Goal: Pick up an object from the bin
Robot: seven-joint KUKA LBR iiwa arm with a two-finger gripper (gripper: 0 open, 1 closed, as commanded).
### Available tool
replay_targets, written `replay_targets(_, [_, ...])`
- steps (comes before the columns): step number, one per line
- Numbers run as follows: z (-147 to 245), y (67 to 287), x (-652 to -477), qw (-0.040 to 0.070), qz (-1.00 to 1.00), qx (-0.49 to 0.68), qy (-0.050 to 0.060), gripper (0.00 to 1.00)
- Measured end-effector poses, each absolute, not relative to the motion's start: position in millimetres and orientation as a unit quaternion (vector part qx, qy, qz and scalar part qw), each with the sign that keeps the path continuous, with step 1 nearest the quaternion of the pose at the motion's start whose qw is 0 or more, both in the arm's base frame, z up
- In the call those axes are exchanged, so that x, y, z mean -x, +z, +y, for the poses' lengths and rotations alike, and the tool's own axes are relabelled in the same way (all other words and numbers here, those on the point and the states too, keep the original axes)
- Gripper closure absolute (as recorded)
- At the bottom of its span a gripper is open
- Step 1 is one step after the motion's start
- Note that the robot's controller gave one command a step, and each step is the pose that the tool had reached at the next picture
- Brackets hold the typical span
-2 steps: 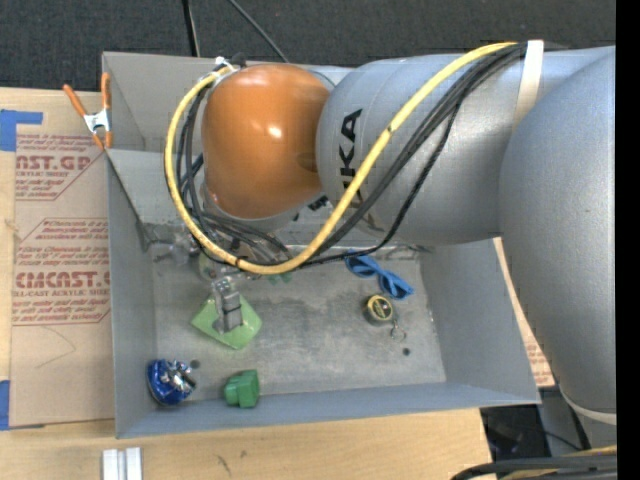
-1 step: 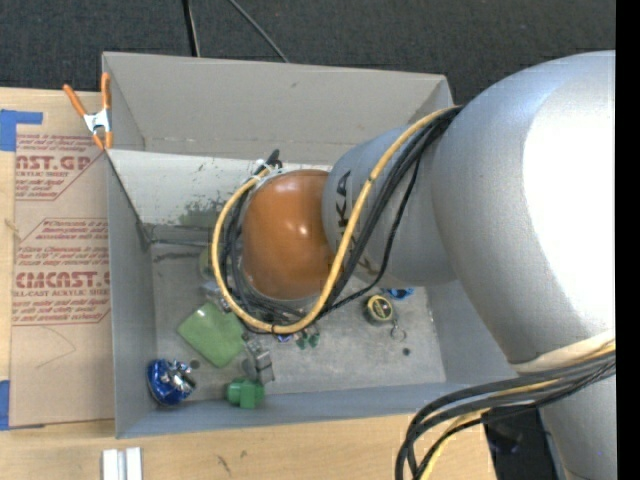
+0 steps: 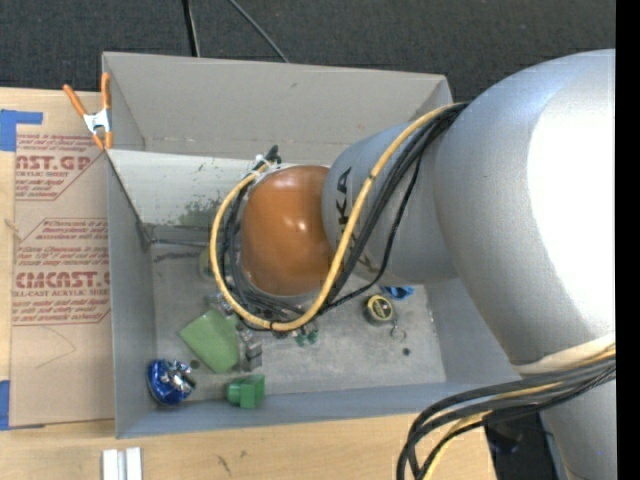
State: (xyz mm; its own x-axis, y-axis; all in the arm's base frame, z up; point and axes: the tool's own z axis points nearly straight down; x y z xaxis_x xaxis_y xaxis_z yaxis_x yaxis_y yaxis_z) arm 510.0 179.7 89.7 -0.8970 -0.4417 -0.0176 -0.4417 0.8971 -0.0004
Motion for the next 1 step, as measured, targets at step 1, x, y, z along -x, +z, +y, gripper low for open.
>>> replay_targets(1, [177.6,249.5,-528.0,0.006,0.973,0.232,0.001,1.00])
